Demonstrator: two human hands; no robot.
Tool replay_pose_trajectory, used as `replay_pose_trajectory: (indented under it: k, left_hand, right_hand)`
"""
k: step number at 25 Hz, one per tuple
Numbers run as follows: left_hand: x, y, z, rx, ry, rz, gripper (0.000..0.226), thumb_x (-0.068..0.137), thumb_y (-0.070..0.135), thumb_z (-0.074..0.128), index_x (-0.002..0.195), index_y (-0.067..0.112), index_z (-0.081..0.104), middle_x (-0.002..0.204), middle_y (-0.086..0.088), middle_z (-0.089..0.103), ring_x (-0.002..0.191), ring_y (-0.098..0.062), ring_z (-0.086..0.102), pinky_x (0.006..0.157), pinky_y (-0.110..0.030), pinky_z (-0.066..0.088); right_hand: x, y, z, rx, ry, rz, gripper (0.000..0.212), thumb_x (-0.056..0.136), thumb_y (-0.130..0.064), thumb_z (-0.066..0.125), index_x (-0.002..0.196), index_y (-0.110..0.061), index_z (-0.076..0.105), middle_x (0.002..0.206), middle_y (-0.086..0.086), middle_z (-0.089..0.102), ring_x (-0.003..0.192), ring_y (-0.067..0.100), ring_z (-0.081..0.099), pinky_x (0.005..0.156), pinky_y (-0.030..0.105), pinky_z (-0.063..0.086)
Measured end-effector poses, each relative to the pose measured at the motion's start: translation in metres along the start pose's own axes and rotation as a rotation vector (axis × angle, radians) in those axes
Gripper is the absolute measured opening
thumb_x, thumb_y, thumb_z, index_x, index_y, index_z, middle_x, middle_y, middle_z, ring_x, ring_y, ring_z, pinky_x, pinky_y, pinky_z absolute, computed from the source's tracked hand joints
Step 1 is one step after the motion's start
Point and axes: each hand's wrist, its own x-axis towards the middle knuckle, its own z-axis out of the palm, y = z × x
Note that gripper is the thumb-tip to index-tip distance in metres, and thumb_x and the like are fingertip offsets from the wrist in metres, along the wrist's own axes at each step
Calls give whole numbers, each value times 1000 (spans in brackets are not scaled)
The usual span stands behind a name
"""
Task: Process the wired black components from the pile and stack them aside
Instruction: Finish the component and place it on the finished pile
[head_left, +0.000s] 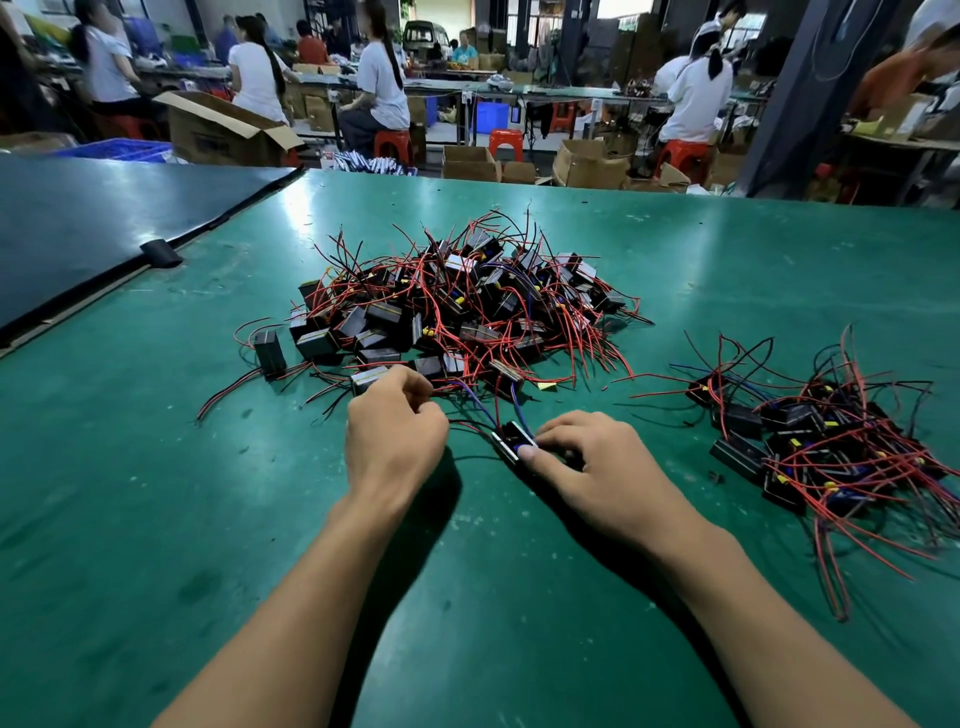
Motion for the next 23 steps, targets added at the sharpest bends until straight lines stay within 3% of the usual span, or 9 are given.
replay_pose_trajectory:
  k: [3,6,7,9,11,14,18,23]
  left_hand:
    - [0,0,1,-16,-20,40,20,78,11,60,90,23,69,79,9,68,79,-15,65,82,-34,57]
    - [-2,1,3,-59,-56,89,27,79,9,61,101,21,71,84,9,69,80,-4,65,85,-30,56]
    - [-2,0,4,-60,-74,116,30,78,8,62,103,21,70,85,9,69,80,-3,65,84,-29,56]
    - [-3,0,6,-42,-112,179,34,77,8,64,107,21,70,90,6,71,82,-7,66,83,-29,57]
    - [-3,-1,7,-19,-127,225,35,76,11,68,110,20,70,96,5,72,84,-11,66,84,-30,56]
    - [-4,-1,7,-5,-123,241,33,75,14,72,107,20,71,94,6,71,82,-8,66,83,-28,55]
    - [-2,-2,8,-10,-129,236,29,76,12,71,104,19,71,89,5,71,81,-9,66,81,-29,56]
    - [1,-4,7,-25,-25,200,29,81,4,62,107,14,70,100,-2,71,89,-13,63,89,-31,54]
  right_hand:
    - [-2,-2,-5,-34,69,76,53,79,-76,56,75,-26,74,82,-12,66,78,8,61,70,31,49]
    - [-3,-8,-4,-243,141,152,68,70,-91,43,69,-27,64,78,-12,62,76,11,59,63,29,42]
    - [-3,-10,-1,-257,157,158,66,69,-91,44,74,-29,64,83,-12,63,81,13,60,67,30,44]
    - [-4,-13,5,-211,135,126,62,70,-86,54,106,-36,64,109,-14,62,104,13,58,85,32,48]
    - [-2,-14,10,-167,119,84,76,73,-76,64,136,-37,49,133,-11,54,123,14,51,102,34,44]
    - [5,-15,12,-104,133,89,89,77,-60,73,151,-30,31,146,-6,46,132,18,44,109,38,39]
    - [6,-13,12,-209,66,-15,51,89,-49,65,137,-35,52,130,-9,62,116,18,49,99,38,42]
    - [4,-10,8,16,149,69,31,84,-32,73,114,-29,71,105,-9,72,100,9,59,89,24,47]
